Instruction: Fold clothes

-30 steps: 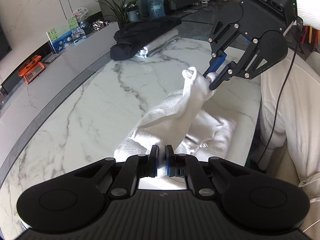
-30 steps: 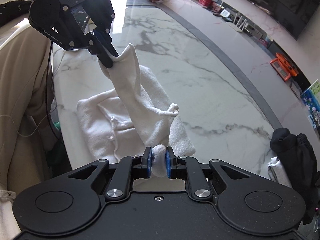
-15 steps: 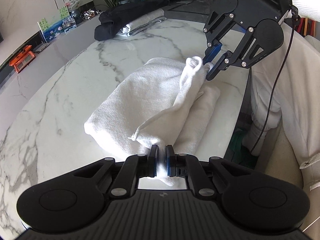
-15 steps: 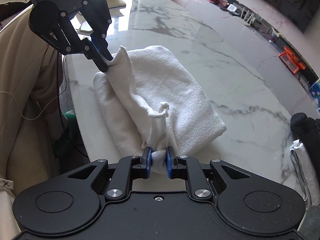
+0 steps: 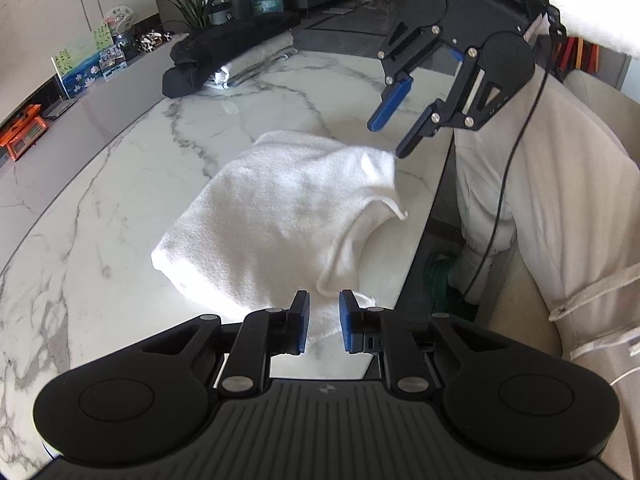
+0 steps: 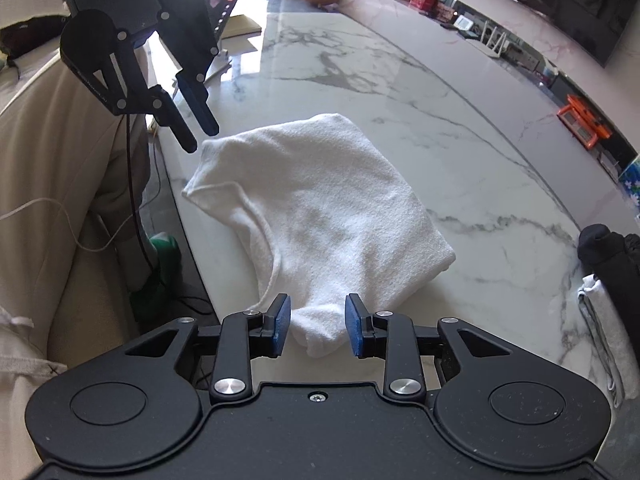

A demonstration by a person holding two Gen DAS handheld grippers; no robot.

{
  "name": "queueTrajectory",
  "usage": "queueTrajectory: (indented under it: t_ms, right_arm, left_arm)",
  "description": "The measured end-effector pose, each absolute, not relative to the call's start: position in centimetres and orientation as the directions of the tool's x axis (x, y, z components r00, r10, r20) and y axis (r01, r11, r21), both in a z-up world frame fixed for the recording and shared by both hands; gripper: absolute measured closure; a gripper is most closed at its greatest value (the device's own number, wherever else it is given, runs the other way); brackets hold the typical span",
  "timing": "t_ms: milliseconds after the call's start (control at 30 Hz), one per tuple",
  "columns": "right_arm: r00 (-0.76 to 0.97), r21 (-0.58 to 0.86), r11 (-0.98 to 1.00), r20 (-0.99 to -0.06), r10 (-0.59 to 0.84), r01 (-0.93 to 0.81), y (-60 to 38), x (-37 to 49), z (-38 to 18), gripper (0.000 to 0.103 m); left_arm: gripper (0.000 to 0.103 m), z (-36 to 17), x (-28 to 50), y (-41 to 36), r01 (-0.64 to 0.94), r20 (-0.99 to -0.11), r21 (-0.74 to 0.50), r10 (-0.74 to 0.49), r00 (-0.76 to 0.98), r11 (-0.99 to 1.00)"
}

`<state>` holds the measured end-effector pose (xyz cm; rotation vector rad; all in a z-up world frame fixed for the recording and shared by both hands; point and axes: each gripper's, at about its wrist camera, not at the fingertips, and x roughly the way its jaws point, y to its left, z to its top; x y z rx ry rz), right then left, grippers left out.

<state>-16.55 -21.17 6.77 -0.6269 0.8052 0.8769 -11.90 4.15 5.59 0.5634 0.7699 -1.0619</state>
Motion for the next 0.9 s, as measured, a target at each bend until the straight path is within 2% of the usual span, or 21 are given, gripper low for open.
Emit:
queueTrajectory:
  t_ms: [100,167,533,767,900]
  right_arm:
    - [0.404,-0.123,0.557,-0.814,0.417,-0.821,-20.4,-15.7,6.5,0.075]
    - [0.404,-0.105,0.588,-0.82,0.405,-0.802,-19.8,-15.4,5.8,0.075]
    - [0.39,-0.023,0.714,-0.85,0.354,-0.7,-18.9,-13.9,1.0,0.075]
    - [0.451,-0.092,0.733,-0.837,0.31,-0.674,-18.4,-12.2,0.2,0.076]
    - [0.517,-0.151,0.756,-0.812,0.273,-0.637,-17.8,-10.8,-0.1,0.076]
  left_arm:
    - [0.088,5.7,-11.0,3.7,0.899,-0.766,0.055,-0.559,0.317,0.434]
    - [0.088,4.8,-10.7,2.9,0.898,-0.782,0.095,-0.526,0.335,0.43]
    - [0.088,0.2,-9.3,1.9,0.858,-0.823,0.112,-0.437,0.363,0.501]
    - [0.09,-0.2,-9.0,0.9,0.809,-0.831,0.105,-0.396,0.391,0.579]
    - [0.092,-0.7,-9.4,-0.2,0.787,-0.829,0.057,-0.41,0.381,0.615]
